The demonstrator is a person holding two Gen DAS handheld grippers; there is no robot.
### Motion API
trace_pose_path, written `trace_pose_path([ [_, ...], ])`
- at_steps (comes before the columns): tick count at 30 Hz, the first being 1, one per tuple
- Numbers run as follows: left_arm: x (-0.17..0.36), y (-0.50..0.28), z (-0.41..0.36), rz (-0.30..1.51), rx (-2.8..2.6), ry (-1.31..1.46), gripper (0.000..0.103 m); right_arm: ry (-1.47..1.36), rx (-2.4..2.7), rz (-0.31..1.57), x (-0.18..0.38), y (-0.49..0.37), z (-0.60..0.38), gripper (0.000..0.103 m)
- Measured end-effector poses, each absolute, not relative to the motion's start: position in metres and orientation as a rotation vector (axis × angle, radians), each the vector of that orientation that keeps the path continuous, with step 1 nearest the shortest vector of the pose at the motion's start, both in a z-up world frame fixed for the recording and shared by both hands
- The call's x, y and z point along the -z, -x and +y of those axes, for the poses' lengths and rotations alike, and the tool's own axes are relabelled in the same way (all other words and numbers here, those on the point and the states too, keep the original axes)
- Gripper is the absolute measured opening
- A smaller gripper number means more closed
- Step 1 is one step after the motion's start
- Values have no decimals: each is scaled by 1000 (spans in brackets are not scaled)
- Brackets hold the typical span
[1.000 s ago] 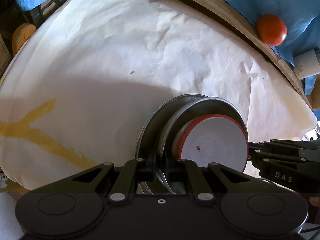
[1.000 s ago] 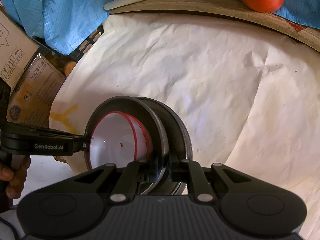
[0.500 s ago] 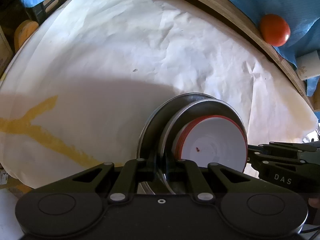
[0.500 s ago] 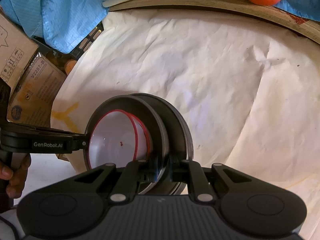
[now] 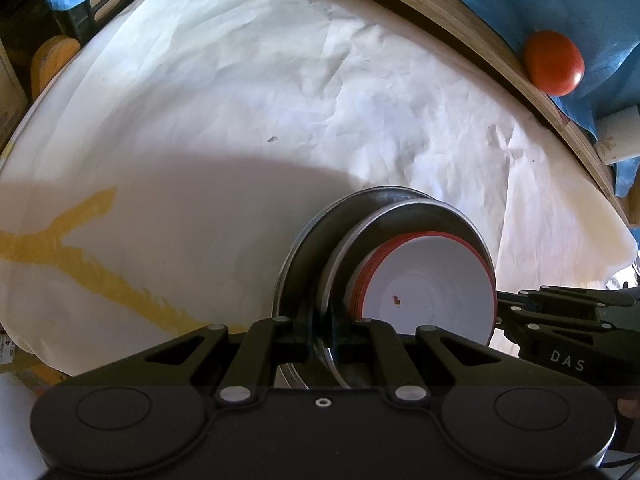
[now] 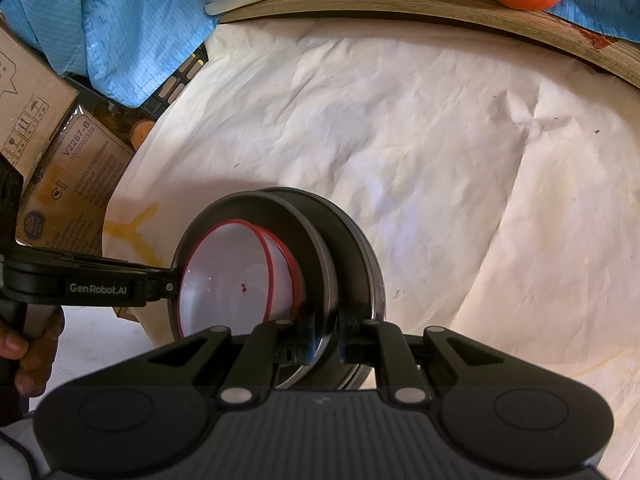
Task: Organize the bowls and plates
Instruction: 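Lift the steel bowl with nested white bowls and carry it over the plate stack, then lower the steel bowl with both grippers onto the steel plate stack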
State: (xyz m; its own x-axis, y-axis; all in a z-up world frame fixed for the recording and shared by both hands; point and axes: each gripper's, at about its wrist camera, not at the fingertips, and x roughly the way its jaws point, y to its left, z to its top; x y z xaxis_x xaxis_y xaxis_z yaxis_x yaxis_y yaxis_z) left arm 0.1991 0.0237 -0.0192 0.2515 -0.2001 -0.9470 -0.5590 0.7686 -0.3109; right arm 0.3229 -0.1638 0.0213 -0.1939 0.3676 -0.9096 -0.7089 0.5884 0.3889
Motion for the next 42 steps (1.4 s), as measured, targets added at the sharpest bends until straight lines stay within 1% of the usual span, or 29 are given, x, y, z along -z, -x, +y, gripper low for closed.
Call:
trace_pose_path([
  [22, 19, -197, 24, 1322, -276, 702, 11, 302, -990, 1446, -24, -322, -167, 15],
  [29, 16, -198, 20, 1319, -298, 688, 13, 303, -991, 1414, -27, -323, -169, 20],
  [42, 12, -197, 20, 1310, -320, 678, 17, 299, -996, 1409, -28, -325, -170, 22],
])
